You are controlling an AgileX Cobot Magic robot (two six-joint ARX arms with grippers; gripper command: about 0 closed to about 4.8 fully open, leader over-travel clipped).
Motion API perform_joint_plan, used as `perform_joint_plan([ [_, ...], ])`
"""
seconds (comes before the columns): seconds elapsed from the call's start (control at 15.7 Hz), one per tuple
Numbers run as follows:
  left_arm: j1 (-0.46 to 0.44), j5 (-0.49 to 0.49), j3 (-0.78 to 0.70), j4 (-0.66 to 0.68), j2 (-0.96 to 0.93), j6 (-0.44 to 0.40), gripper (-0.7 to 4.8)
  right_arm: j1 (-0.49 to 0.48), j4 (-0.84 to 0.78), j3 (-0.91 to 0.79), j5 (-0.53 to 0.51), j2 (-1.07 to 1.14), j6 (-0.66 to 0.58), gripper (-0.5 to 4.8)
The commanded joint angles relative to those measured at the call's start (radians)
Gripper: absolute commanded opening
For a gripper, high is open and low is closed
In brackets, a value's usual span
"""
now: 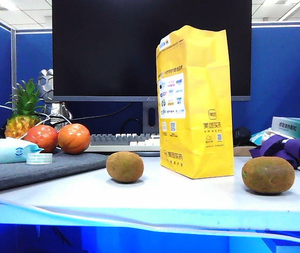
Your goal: Pick up the kiwifruit and throw it into the yellow paper bag.
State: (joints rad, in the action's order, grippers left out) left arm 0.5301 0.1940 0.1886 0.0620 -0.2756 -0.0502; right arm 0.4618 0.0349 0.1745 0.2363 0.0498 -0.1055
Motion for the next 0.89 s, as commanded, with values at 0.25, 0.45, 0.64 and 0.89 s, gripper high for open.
perform_joint_plan([
  [0.25, 0.0, 0.003, 0.002, -0.02, 0.0, 0.04, 3.37, 0.0, -0.012, 0.004, 0.017, 0.0, -0.003, 0.0],
  [0.45, 0.0, -0.181, 0.011, -0.066, -0.021, 0.114, 4.79, 0.0, -0.041, 0.004, 0.031, 0.009, -0.003, 2.91],
  [0.64, 0.0, -0.237, 0.04, -0.149, -0.124, 0.133, 4.79, 0.0, -0.111, 0.005, 0.1, 0.106, -0.029, 4.79],
  [0.89, 0.0, -0.256, 0.224, -0.057, -0.41, 0.068, 4.79, 0.0, -0.169, 0.039, 0.1, 0.422, -0.047, 4.79],
])
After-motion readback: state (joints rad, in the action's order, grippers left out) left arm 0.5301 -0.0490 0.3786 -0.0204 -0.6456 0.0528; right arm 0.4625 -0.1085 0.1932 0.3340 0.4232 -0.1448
